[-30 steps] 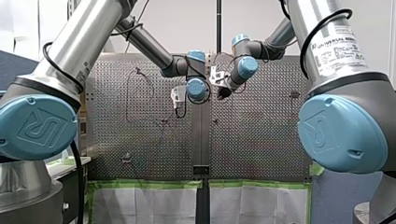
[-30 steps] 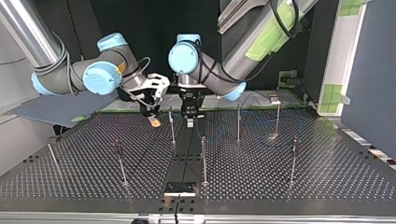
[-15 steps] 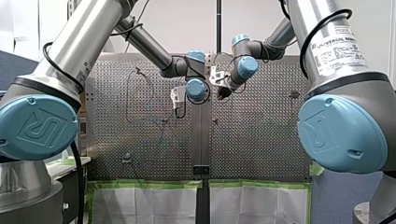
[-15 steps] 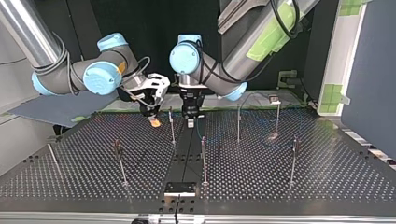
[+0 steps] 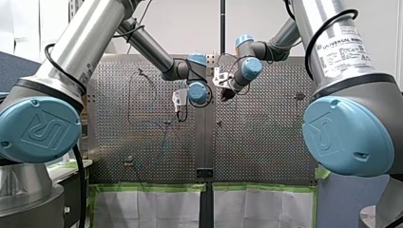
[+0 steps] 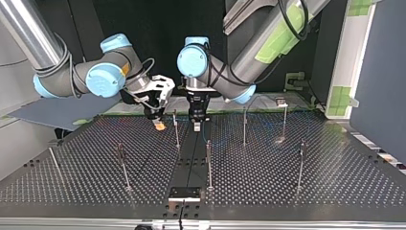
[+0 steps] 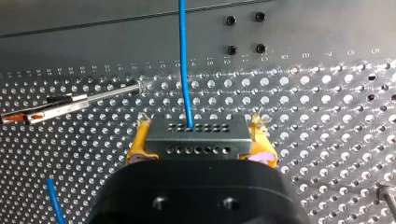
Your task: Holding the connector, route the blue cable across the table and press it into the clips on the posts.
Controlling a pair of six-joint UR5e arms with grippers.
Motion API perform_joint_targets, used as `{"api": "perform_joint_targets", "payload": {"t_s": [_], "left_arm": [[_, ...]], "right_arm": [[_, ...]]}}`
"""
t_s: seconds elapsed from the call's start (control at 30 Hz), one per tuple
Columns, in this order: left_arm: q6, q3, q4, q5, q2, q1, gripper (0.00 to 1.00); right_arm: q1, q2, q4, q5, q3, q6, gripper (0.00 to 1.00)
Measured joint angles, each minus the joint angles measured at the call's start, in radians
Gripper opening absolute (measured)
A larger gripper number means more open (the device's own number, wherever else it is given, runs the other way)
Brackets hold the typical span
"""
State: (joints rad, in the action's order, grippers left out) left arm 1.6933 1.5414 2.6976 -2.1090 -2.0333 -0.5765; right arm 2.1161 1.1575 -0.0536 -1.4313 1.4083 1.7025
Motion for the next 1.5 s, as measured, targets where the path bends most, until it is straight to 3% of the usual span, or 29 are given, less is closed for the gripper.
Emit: {"api": "perform_joint_targets", "payload": {"t_s": [0.4,0.5,1.5], "left_arm": [[0.0,0.037,-0.036,0.036,-0.002,0.006,0.0],[0.0,0.015,-0.015,0.014,0.0,-0.004,0.0],[0.0,0.014,-0.014,0.014,-0.001,-0.005,0.0]], "right_arm": [[0.0,0.0,0.0,0.0,0.0,0.0,0.0],[-0.001,0.0,0.0,-0.001,0.0,0.0,0.0],[-0.001,0.0,0.0,0.0,0.0,0.0,0.0]]}}
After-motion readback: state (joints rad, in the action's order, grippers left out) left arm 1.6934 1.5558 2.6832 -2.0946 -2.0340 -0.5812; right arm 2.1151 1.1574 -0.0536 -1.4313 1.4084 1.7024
